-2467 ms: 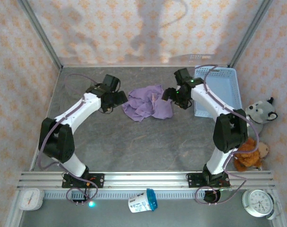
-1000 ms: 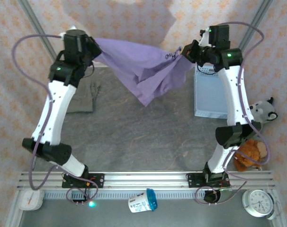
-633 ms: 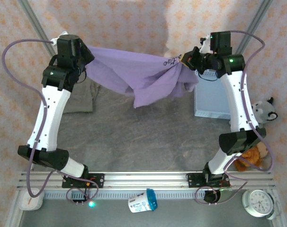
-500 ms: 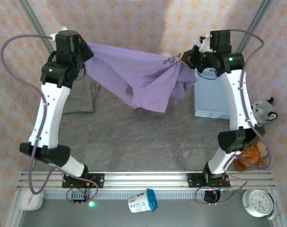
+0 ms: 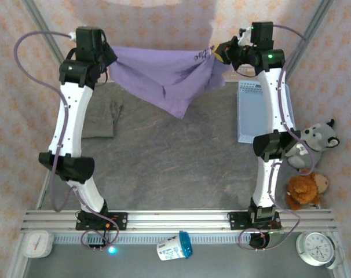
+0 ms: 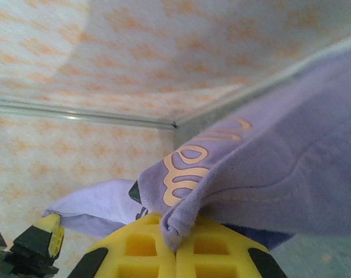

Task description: Fold and stack the mixed laundry pile

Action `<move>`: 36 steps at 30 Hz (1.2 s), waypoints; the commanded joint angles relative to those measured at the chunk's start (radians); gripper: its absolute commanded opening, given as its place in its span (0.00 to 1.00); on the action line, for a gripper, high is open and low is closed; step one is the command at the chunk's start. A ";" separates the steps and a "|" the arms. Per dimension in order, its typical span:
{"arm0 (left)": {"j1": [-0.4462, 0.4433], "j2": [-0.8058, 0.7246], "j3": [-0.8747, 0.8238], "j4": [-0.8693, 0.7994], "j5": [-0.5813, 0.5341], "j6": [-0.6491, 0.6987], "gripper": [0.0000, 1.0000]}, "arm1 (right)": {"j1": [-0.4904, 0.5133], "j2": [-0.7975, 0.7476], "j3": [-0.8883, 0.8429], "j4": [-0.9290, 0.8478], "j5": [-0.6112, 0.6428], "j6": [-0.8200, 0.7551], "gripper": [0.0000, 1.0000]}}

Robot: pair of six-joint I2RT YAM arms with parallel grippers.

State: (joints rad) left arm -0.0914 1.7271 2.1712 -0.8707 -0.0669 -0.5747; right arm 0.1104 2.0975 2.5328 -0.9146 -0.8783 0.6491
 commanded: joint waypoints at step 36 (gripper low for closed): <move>-0.157 -0.116 -1.034 0.136 0.140 -0.298 0.75 | 0.226 -0.348 -1.182 0.152 0.416 -0.201 0.62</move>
State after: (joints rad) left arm -0.2554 1.5929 1.1656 -0.7452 0.0380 -0.8295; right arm 0.2668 1.7294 1.4292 -0.8574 -0.5018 0.4343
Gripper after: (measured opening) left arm 0.748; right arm 0.618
